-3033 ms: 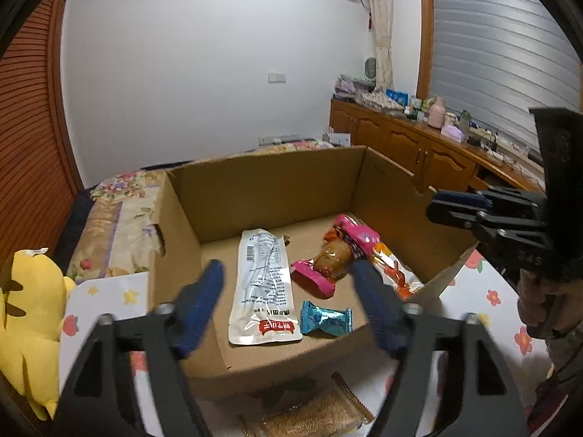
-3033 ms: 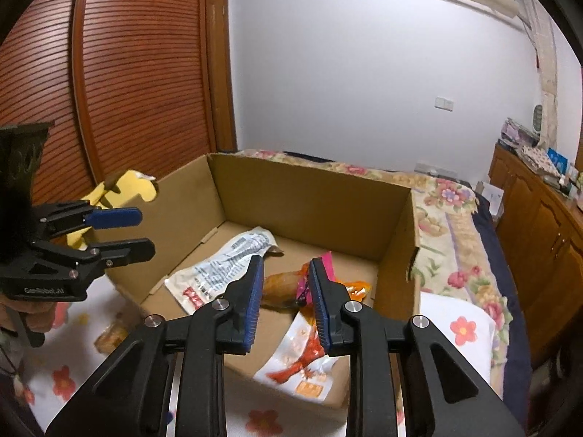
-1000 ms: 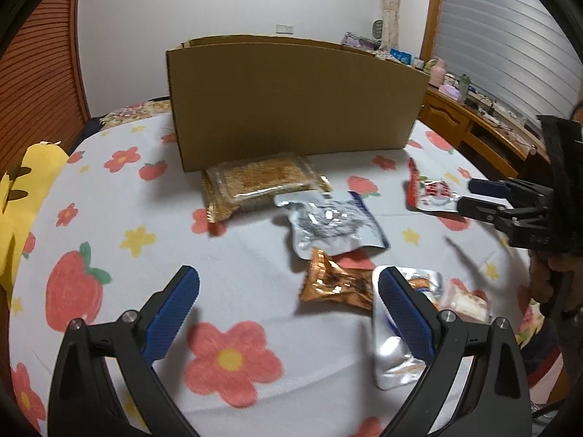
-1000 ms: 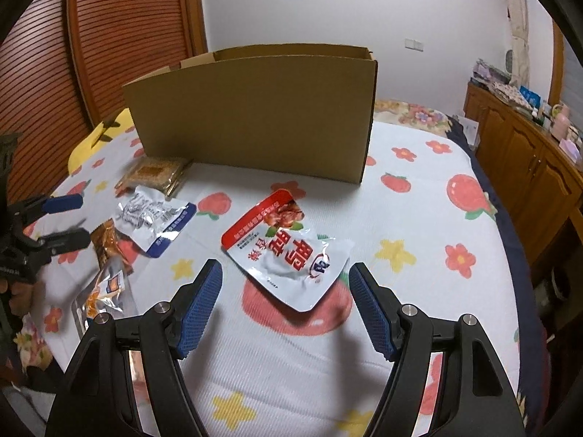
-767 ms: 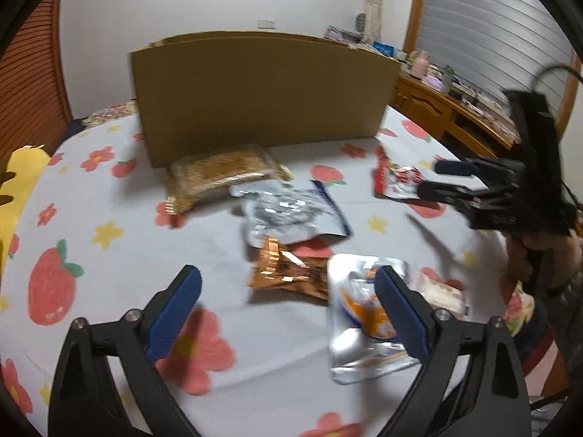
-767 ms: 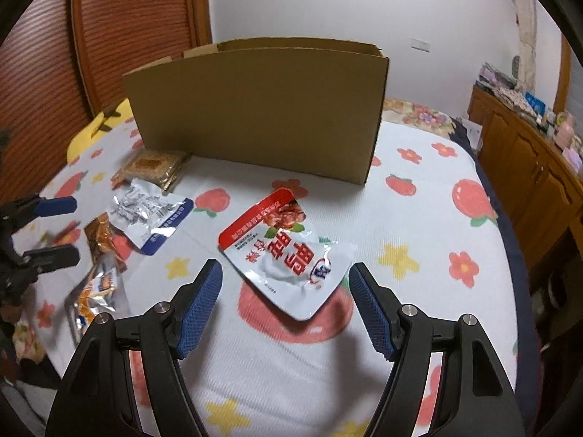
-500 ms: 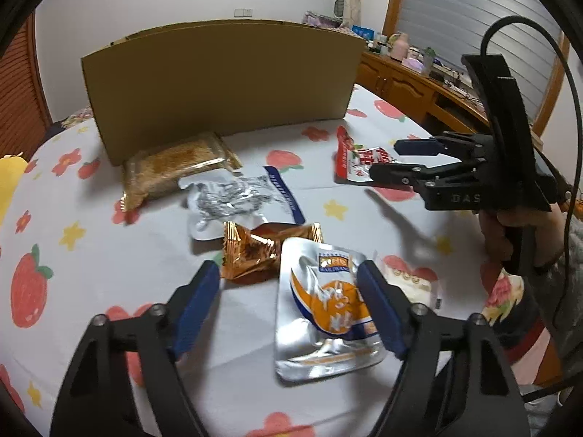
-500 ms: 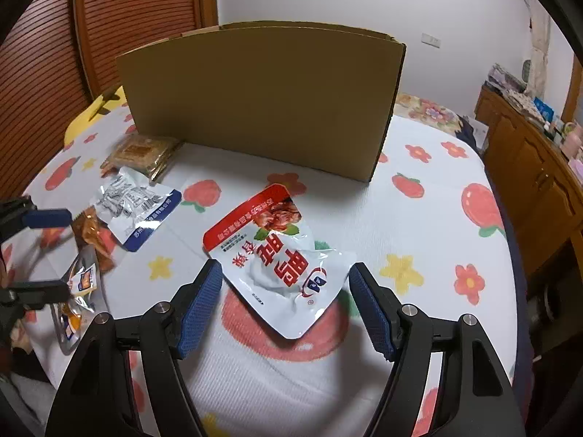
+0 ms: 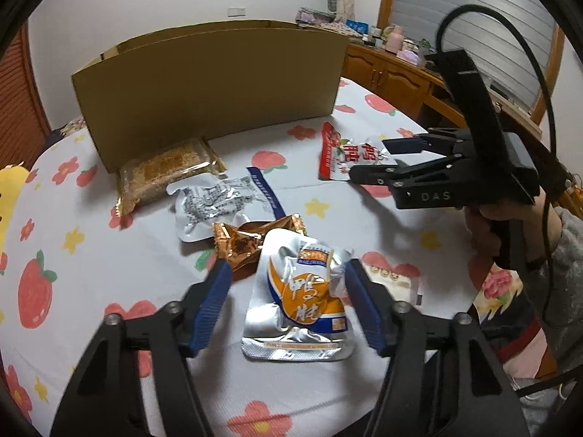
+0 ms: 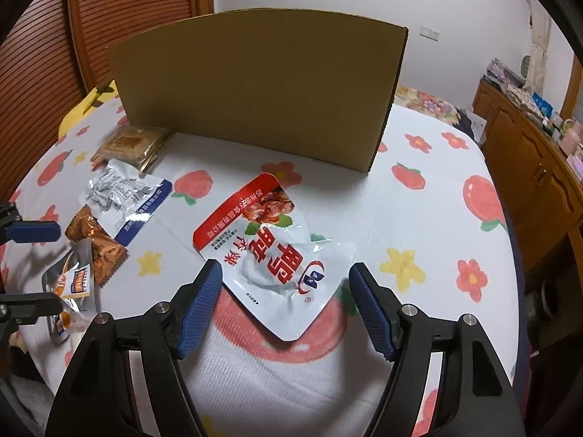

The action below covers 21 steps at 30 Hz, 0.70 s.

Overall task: Organize snacks
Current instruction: 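Grasp the red-white duck pouch with the right tool while the left tool grasps the silver pouch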

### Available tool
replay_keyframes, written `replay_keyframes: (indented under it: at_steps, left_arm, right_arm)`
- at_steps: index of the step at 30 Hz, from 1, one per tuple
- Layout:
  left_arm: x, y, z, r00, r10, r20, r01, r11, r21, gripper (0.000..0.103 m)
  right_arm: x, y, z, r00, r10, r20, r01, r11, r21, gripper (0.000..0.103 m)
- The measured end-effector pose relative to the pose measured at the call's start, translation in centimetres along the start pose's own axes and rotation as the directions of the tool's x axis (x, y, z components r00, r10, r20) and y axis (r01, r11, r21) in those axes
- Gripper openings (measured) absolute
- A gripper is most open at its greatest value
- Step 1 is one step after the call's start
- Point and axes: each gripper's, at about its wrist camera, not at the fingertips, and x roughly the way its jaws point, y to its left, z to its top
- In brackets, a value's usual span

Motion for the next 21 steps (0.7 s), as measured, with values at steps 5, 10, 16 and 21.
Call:
replay_keyframes:
  at_steps: [5, 10, 16, 21]
  left_arm:
    - [1.3, 0.1, 0.4, 0.999, -0.006, -0.044, 0.006, 1.0, -0.003, 0.054]
    - [2.1, 0.1, 0.4, 0.997, 0.005, -0.078, -0.005, 1.0, -0.004, 0.068]
    - [2.5, -0.2, 0.0, 0.997, 0.014, -0.075, -0.013, 1.0, 0.02, 0.059]
    - [2.2, -0.1, -0.2, 0.998, 0.014, -0.056, -0.012, 1.0, 0.028, 0.049]
  right_arm:
    - [0.2, 0.1, 0.0, 1.0, -0.006, -0.006, 0.006, 1.0, -0.001, 0.073]
    - [0.2, 0.1, 0.0, 1.0, -0.005, -0.006, 0.005, 1.0, 0.0, 0.074]
    - [0.3, 0.2, 0.0, 1.0, -0.003, -0.009, 0.003, 1.0, -0.004, 0.074]
    - [0.3, 0.1, -0.1, 1.0, 0.001, -0.009, -0.001, 1.0, 0.003, 0.074]
